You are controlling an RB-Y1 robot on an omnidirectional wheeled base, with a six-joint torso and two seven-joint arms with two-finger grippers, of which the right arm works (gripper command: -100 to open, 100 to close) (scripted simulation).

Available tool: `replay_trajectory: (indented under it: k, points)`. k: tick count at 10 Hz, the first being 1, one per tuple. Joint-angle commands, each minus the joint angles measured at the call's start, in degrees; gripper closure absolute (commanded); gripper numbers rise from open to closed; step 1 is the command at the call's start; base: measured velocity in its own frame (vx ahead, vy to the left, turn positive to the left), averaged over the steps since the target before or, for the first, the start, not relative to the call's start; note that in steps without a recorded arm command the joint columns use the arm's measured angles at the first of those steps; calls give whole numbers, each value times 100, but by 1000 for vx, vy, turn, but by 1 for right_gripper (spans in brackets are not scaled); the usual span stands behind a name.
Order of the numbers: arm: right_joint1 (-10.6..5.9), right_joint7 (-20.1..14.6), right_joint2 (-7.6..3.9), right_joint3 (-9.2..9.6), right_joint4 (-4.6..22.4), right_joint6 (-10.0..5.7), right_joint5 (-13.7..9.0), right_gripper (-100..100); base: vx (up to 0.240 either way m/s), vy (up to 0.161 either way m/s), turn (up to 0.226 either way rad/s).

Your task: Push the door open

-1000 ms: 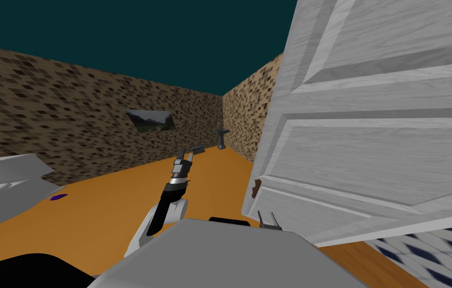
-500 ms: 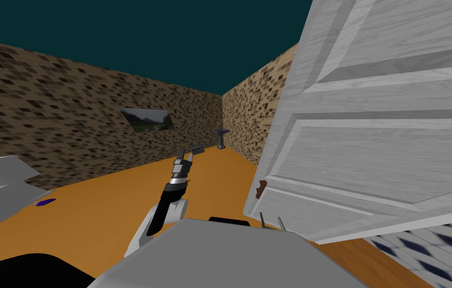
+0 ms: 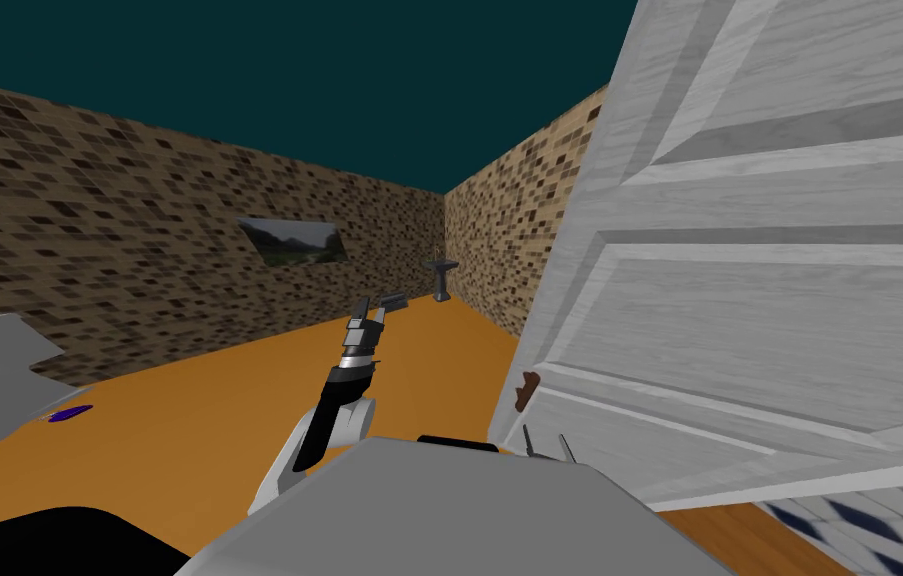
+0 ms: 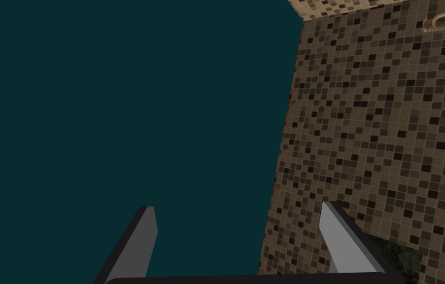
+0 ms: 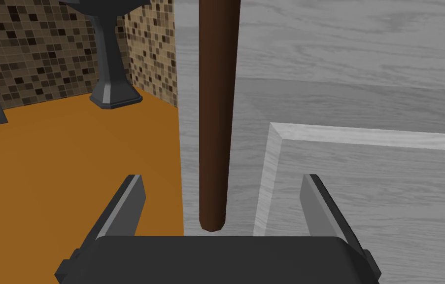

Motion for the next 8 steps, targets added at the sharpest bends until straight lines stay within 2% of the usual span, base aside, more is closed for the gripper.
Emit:
replay_trajectory:
  k: [1, 3, 4, 5, 6, 8]
  points:
    - [-70, 4, -19, -40, -4, -66, -6, -100, 288, -84, 39]
    - [-128, 12, 220, -75, -12, -128, -9, -100, 248, -37, 22]
    - [-137, 13, 294, -81, -13, -138, -10, -100, 193, -8, 20]
    - [-122, 3, 229, -77, -22, -131, -11, -100, 81, 4, 2]
    - [-122, 3, 229, -77, -22, -131, -11, 100, -6, -1, -1]
    - [-122, 3, 229, -77, -22, -131, -11, 100, -32, 0, -1]
